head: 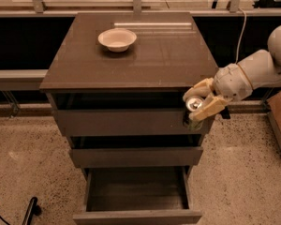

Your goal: Pick green can from bottom drawer and place on counter

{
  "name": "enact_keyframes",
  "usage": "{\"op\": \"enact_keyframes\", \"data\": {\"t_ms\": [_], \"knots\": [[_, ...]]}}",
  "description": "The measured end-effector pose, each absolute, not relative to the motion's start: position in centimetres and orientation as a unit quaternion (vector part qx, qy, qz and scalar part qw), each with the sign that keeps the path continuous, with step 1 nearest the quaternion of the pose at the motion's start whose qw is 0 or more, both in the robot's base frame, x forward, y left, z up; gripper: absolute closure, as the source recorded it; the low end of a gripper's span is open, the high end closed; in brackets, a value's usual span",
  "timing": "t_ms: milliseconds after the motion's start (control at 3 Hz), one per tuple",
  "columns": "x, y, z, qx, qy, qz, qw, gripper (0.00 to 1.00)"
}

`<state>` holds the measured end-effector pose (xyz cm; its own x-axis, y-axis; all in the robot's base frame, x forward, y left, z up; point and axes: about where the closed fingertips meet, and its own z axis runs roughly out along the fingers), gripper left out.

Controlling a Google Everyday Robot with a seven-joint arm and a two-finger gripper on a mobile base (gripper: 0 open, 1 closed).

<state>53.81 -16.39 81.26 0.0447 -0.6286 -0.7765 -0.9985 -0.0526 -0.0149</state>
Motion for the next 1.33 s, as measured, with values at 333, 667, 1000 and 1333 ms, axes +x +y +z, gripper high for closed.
{"op": "enact_keyframes", "data": {"t_ms": [333,667,1000,1333], "knots": [[55.8,-16.0,84.6,-0.658,0.619,0.304,0.302,1.00],[58.1,-15.4,87.7,-0.658,0.616,0.303,0.310,1.00],[60.5,-14.4,91.2,-0.658,0.611,0.302,0.321,1.00],[62.0,-14.0,92.9,-0.649,0.610,0.306,0.336,1.00]]}}
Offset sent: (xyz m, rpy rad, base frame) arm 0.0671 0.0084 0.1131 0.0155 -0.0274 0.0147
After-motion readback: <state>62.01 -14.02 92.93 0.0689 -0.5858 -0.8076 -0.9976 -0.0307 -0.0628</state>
